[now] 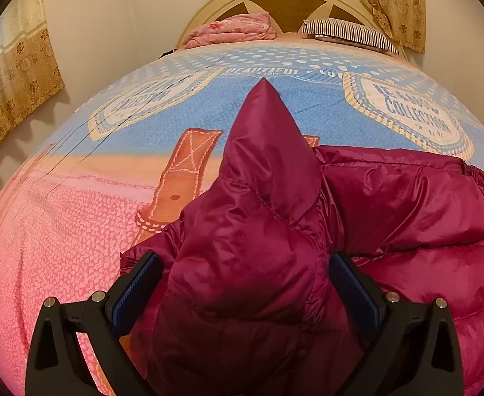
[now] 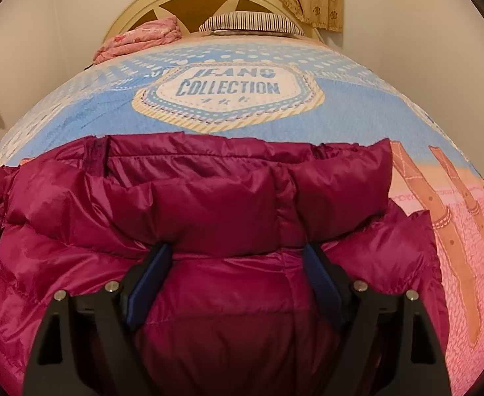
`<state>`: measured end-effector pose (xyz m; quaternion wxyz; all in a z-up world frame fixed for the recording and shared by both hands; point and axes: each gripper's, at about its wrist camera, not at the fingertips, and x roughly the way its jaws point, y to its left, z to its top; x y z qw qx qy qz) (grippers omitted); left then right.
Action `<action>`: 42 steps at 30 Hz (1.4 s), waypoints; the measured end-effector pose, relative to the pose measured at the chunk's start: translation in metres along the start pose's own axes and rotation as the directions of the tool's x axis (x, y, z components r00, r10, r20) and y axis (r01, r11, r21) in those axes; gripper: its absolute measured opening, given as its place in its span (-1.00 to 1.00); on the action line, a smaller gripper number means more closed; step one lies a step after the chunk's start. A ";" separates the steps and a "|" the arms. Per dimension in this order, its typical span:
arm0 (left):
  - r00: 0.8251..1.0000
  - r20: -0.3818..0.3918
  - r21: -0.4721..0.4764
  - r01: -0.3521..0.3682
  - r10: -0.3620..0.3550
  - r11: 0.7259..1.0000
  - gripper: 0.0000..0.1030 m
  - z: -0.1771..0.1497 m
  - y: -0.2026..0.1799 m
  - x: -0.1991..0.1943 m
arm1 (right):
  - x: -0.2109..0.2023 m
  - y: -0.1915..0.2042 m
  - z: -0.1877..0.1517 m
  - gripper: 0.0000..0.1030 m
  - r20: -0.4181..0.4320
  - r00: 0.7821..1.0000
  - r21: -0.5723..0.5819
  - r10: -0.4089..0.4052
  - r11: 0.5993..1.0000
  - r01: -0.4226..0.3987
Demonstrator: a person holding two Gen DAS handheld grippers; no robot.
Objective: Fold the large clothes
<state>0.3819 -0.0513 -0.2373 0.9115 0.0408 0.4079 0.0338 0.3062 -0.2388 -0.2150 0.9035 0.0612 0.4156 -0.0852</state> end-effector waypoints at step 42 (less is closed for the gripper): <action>0.995 0.099 -0.029 0.028 -0.025 0.999 0.98 -0.068 0.030 -0.118 | -0.106 0.037 -0.081 0.90 0.114 0.993 -0.102 0.011 0.995 0.000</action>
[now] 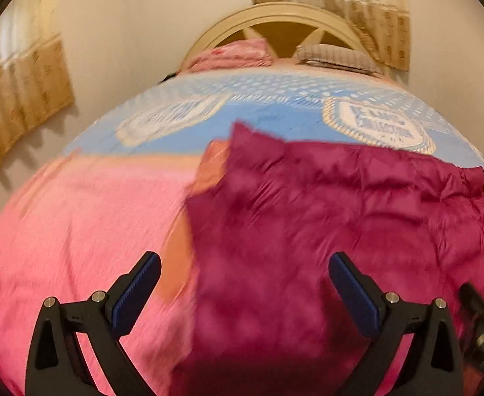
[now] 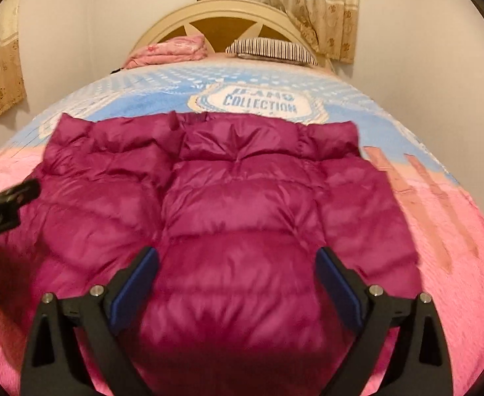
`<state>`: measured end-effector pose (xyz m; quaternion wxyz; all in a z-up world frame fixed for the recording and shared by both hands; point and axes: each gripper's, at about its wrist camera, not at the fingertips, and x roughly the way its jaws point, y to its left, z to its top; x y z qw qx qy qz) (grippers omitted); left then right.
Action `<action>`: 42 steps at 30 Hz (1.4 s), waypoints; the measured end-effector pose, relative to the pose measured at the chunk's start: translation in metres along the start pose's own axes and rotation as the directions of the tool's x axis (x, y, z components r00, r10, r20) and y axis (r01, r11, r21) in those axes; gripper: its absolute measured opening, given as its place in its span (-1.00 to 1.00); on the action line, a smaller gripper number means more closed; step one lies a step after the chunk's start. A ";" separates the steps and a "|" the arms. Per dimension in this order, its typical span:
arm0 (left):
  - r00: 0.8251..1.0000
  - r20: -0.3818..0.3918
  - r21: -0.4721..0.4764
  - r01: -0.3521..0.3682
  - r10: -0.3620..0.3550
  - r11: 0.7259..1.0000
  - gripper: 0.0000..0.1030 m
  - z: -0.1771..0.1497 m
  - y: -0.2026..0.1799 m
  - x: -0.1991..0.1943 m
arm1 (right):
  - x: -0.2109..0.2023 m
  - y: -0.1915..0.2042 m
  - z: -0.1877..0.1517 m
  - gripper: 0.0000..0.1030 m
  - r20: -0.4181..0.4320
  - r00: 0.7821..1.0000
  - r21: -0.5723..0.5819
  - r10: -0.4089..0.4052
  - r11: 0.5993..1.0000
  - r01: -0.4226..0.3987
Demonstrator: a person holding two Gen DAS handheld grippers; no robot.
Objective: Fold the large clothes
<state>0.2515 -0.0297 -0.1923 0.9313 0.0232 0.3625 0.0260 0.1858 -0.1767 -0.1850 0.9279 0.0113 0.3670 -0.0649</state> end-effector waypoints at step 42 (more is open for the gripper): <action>0.960 0.022 -0.046 0.280 -0.280 0.959 -0.76 -0.039 0.016 -0.026 | 0.012 0.030 -0.027 0.99 -0.058 0.987 -0.103 -0.147 0.985 0.141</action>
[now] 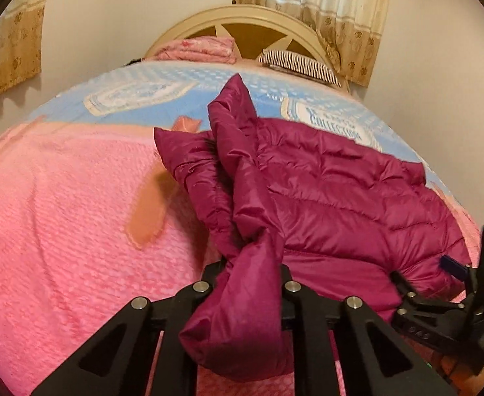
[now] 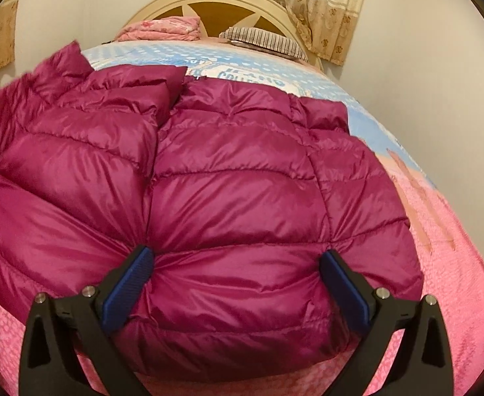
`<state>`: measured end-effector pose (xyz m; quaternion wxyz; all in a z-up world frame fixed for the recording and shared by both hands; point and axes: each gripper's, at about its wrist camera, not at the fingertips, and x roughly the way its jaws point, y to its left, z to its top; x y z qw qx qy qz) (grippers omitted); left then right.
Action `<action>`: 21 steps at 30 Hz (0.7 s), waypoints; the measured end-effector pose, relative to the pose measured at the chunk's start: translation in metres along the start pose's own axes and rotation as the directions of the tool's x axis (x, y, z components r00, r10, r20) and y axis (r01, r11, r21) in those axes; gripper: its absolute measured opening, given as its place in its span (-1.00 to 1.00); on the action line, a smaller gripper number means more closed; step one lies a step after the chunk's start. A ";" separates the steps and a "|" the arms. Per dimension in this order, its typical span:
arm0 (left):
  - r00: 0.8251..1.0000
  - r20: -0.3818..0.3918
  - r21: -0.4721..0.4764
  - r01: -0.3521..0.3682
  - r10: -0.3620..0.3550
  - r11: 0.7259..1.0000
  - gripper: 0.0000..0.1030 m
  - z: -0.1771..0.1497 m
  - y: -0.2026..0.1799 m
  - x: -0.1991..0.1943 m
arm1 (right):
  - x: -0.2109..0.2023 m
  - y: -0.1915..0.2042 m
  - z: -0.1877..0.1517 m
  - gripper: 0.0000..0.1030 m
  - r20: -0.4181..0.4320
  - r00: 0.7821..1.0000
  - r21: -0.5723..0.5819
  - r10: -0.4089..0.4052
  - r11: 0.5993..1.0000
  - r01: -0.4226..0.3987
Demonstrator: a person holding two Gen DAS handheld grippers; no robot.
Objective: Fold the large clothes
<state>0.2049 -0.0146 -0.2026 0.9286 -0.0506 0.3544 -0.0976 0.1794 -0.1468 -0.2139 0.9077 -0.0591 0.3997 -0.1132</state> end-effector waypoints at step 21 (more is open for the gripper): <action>0.974 0.228 0.374 -0.081 -0.007 0.924 -0.77 0.068 -0.106 -0.068 | -0.025 -0.051 0.020 0.98 0.028 1.000 -0.002 0.012 1.000 -0.012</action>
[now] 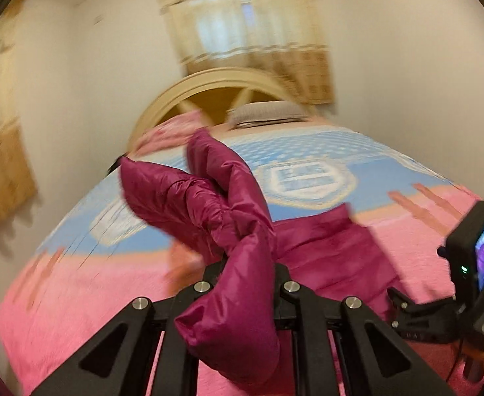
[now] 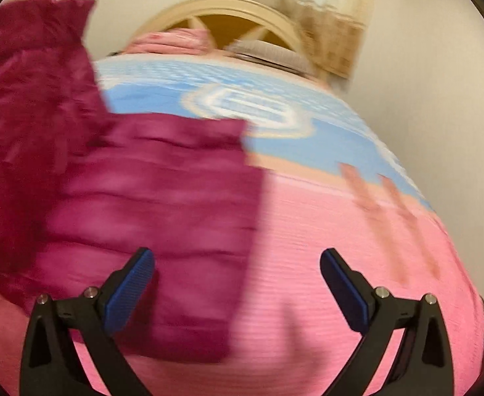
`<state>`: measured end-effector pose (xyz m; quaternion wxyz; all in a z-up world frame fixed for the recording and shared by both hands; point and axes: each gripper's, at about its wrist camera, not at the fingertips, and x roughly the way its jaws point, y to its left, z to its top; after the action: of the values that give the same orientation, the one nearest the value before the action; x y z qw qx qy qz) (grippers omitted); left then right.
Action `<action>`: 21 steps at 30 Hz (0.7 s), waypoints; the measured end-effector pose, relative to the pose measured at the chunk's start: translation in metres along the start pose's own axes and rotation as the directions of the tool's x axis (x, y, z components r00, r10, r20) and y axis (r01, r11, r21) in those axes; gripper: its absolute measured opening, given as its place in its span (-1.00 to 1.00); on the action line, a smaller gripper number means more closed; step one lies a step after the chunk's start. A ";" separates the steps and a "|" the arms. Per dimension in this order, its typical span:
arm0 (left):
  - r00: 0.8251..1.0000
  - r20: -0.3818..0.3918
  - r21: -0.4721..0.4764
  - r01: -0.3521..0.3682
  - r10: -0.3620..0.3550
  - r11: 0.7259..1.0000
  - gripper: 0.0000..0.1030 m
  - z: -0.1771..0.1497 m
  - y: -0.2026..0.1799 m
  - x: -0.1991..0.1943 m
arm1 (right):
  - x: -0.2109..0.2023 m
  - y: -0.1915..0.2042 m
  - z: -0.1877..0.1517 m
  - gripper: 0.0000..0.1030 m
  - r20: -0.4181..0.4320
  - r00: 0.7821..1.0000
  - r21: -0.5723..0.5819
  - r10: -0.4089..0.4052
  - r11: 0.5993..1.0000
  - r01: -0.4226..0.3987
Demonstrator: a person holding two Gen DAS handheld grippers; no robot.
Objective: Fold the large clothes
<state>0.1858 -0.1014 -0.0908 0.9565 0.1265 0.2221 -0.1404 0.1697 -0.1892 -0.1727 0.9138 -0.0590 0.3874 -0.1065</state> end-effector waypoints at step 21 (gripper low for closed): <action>0.997 -0.041 0.482 0.082 -0.072 0.872 0.19 -0.047 -0.202 0.048 | 0.028 -0.156 -0.064 0.98 -0.138 0.982 0.264 -0.127 0.951 0.160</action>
<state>0.1433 -0.2854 -0.1898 0.8859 0.3537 0.1953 -0.2279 0.1197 -0.3491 -0.2068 0.8782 0.0462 0.4178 -0.2283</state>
